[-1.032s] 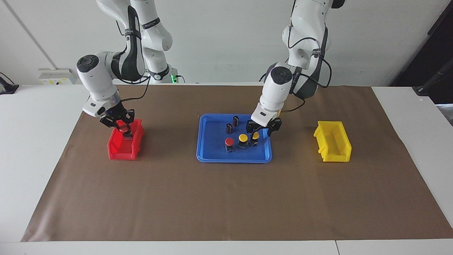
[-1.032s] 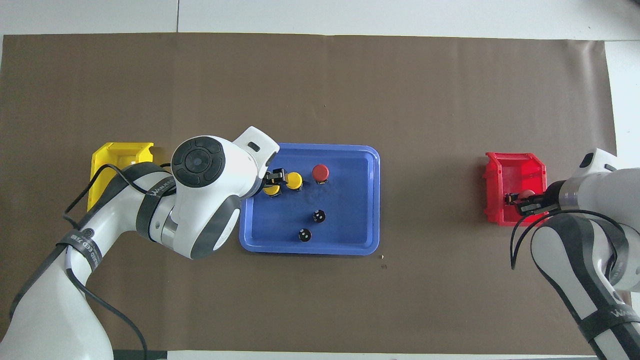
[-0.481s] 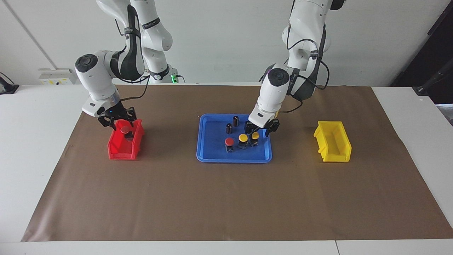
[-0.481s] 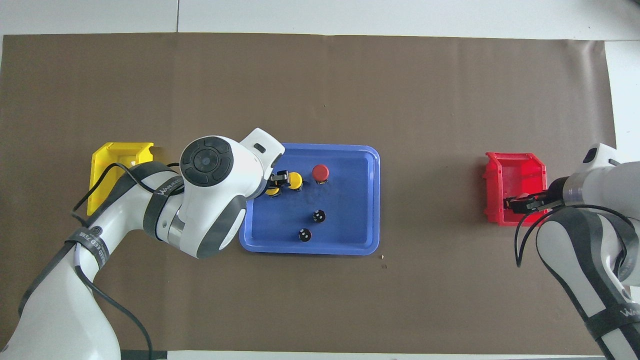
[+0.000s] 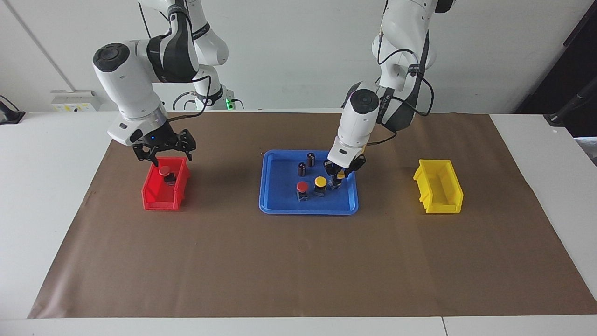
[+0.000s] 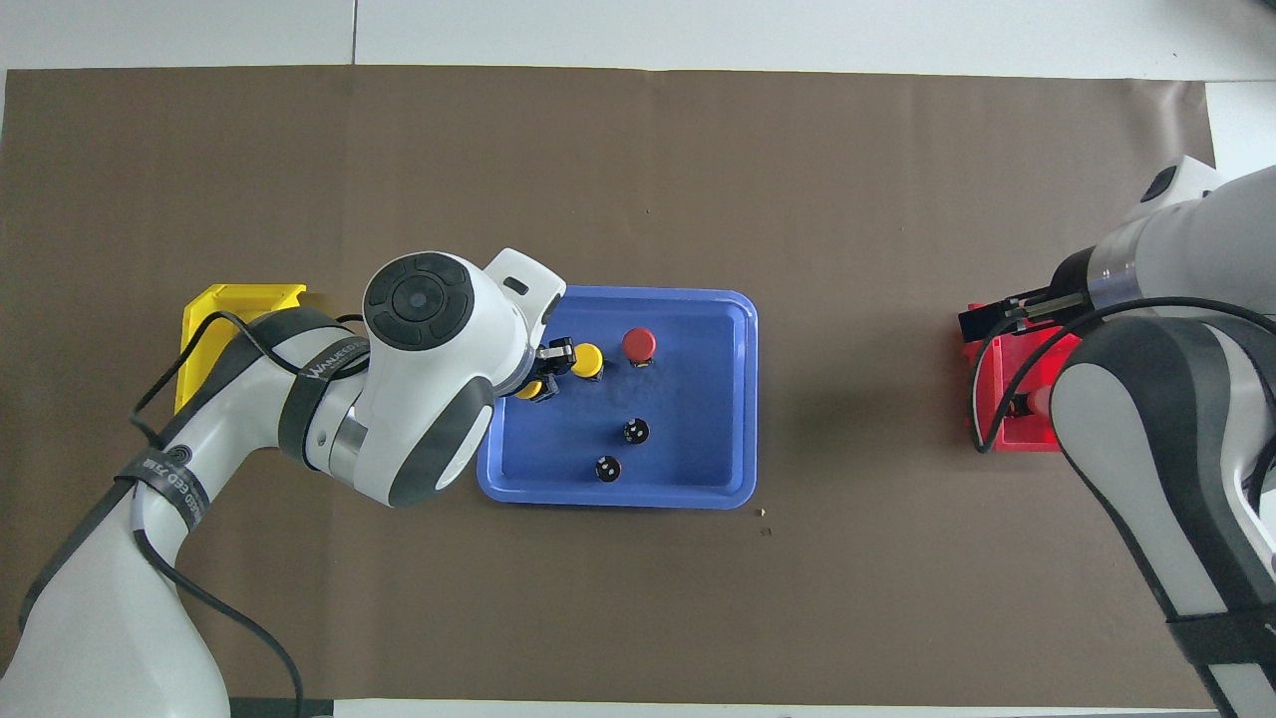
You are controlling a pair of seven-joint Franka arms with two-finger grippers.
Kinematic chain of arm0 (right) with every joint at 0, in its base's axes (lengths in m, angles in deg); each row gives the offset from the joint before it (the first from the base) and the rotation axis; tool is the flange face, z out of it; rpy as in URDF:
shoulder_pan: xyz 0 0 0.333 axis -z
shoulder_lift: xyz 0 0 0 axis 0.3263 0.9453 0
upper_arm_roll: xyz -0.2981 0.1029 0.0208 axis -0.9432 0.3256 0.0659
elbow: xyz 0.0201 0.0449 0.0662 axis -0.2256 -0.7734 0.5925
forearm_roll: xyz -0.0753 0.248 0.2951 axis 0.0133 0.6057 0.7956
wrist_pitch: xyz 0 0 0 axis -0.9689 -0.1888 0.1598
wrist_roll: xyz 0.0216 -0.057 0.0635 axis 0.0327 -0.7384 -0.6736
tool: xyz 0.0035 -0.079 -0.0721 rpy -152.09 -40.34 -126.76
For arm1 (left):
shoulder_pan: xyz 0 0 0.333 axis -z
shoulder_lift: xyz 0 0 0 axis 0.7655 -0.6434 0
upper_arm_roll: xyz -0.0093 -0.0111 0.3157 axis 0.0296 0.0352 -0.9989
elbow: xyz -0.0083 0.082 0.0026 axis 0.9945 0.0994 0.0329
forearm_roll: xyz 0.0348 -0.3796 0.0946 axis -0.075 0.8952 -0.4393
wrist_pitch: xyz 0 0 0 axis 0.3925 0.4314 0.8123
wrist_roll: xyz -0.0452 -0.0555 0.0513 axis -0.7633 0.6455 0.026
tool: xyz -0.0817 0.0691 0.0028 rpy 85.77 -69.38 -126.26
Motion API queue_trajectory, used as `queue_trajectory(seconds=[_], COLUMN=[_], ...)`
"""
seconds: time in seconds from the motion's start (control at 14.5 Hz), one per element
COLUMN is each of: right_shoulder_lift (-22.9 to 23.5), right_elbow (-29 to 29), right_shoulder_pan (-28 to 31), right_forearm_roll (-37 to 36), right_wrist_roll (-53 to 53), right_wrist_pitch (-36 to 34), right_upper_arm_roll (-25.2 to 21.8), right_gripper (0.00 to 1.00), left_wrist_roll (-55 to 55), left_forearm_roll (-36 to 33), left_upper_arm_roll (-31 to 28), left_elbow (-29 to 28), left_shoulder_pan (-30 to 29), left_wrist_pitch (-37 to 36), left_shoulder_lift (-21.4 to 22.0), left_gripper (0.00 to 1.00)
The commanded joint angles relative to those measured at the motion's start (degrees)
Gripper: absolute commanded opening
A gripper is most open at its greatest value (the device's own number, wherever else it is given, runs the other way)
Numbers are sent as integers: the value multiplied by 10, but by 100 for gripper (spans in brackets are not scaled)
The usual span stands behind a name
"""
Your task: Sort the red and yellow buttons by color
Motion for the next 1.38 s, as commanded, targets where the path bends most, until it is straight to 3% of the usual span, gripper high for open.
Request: queue_trajectory(seconds=[0.0, 0.14, 0.34, 0.48, 0.55, 0.69, 0.89, 1.1, 1.31], right_shoulder_lift=[39, 84, 213, 304, 327, 330, 324, 314, 308], right_elbow=[60, 120, 258, 337, 340, 302, 264, 232, 215], right_shoulder_pan=[-60, -106, -222, -291, -308, -313, -316, -315, -315], right_forearm_roll=[3, 0, -86, -145, -170, -185, -186, -182, -175], right_wrist_roll=[102, 179, 336, 424, 451, 471, 476, 485, 486], right_wrist_pitch=[-12, -15, -31, -45, -27, 37, 44, 62, 67], right_upper_arm_roll=[1, 1, 0, 0, 0, 0, 0, 2, 5], right_gripper=[100, 100, 100, 100, 100, 100, 100, 92, 90], left_wrist_roll=[90, 231, 407, 474, 485, 504, 513, 514, 514], left_forearm_roll=[1, -27, -34, -34, -34, -34, -34, -34, -35], left_upper_arm_roll=[-8, -8, -8, -8, -8, -8, -8, -8, -8], left_elbow=[120, 152, 125, 43, -7, -69, -94, -151, -179], left_shoulder_pan=[-65, -139, -245, -300, -310, -330, -335, -335, -335], left_wrist_pitch=[-169, -233, -224, -142, -85, -3, 5, 24, 56], left_shoulder_lift=[6, 20, 34, 66, 85, 92, 92, 110, 114], left_gripper=[1, 1, 1, 1, 1, 1, 1, 1, 3])
